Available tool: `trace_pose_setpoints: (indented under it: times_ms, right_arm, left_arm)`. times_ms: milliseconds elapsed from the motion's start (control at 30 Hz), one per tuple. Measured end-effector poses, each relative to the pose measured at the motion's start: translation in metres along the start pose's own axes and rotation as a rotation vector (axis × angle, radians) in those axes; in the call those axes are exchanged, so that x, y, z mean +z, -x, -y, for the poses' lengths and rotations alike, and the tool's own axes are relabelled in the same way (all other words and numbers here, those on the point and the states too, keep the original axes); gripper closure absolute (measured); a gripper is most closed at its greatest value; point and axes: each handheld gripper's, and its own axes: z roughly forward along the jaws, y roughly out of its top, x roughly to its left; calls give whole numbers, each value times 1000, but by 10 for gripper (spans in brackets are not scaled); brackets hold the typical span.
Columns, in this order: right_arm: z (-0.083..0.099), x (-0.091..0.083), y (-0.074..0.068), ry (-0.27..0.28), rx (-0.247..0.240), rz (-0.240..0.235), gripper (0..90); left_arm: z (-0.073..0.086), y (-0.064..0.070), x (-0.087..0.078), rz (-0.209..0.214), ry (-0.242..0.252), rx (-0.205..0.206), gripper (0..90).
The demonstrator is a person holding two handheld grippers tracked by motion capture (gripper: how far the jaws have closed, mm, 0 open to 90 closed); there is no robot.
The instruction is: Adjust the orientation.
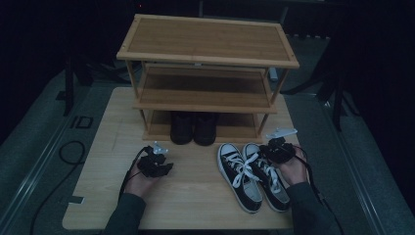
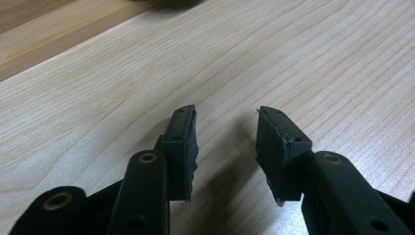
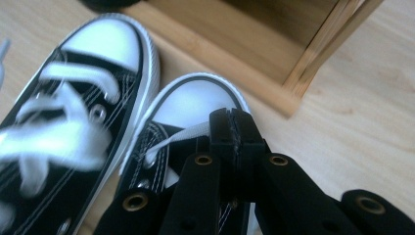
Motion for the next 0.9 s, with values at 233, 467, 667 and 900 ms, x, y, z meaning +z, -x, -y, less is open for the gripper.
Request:
trace_pose_setpoints:
  times_ms: [233,467,667,900]
  right_arm:
    - [-21,14,1,1,-21,-3,898]
    - [-26,19,4,32,30,-25,897]
    - [-27,25,3,-7,-17,11,881]
    - [-20,14,8,-18,-21,-16,795]
  left_arm:
    - [1,0,0,2,5,-4,593]
    - [0,0,0,1,5,-3,593]
    - [1,0,0,3,7,-4,592]
    - [0,0,0,1,4,-2,590]
